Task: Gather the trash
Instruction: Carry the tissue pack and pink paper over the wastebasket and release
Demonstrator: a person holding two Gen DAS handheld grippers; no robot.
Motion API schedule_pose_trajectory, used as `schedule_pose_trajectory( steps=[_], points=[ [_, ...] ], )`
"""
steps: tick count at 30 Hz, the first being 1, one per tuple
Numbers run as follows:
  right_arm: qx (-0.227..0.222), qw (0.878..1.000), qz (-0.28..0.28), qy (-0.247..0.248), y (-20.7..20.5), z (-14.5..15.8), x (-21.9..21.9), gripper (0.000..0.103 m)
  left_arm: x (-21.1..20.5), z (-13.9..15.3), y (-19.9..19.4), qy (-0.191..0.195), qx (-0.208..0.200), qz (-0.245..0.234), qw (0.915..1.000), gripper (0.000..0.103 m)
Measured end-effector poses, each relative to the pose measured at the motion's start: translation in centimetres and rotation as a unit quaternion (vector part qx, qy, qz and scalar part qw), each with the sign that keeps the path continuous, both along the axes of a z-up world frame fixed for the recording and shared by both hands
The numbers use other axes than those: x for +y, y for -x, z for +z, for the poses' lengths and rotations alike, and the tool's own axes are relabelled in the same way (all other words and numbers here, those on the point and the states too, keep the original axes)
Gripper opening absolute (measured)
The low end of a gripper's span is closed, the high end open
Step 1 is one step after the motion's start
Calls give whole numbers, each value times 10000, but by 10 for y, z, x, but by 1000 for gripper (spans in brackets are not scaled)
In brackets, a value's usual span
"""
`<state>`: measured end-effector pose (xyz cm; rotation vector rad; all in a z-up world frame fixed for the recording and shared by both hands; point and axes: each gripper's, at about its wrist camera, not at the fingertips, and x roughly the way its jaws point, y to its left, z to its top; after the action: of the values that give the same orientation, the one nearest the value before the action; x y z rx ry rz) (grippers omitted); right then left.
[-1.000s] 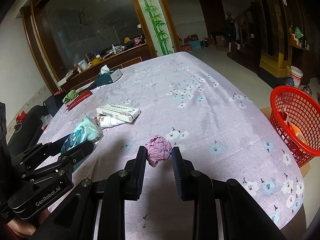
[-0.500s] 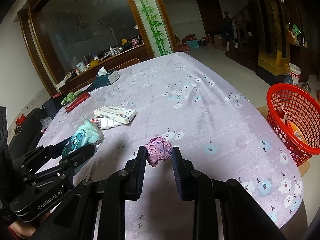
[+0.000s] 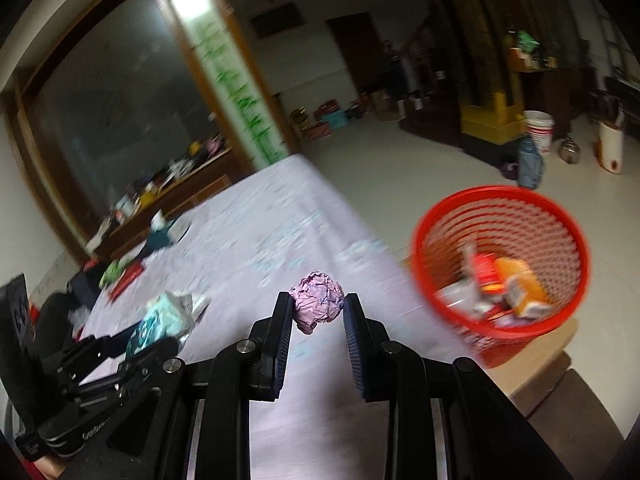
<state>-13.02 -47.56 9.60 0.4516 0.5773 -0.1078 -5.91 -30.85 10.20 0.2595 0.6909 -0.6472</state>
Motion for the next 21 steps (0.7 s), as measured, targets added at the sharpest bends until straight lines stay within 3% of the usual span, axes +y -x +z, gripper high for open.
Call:
schedule_pose_trajectory(
  steps=[7, 16, 18, 21],
  points=[
    [-159, 9976, -655, -159, 21, 18, -75, 28, -76, 12, -5, 203, 269, -601, 9976, 45],
    [-40, 9934, -1078, -400, 17, 16, -147, 29, -165, 0, -21, 214, 570, -984, 9933, 46],
    [3, 9925, -1133, -459, 13, 12, -158, 30, -178, -3, -27, 279, 595, -995, 9929, 54],
    [25, 9924, -1113, -517, 5, 8, -171, 35, -186, -9, -34, 355, 701, -909, 9928, 57]
  ],
)
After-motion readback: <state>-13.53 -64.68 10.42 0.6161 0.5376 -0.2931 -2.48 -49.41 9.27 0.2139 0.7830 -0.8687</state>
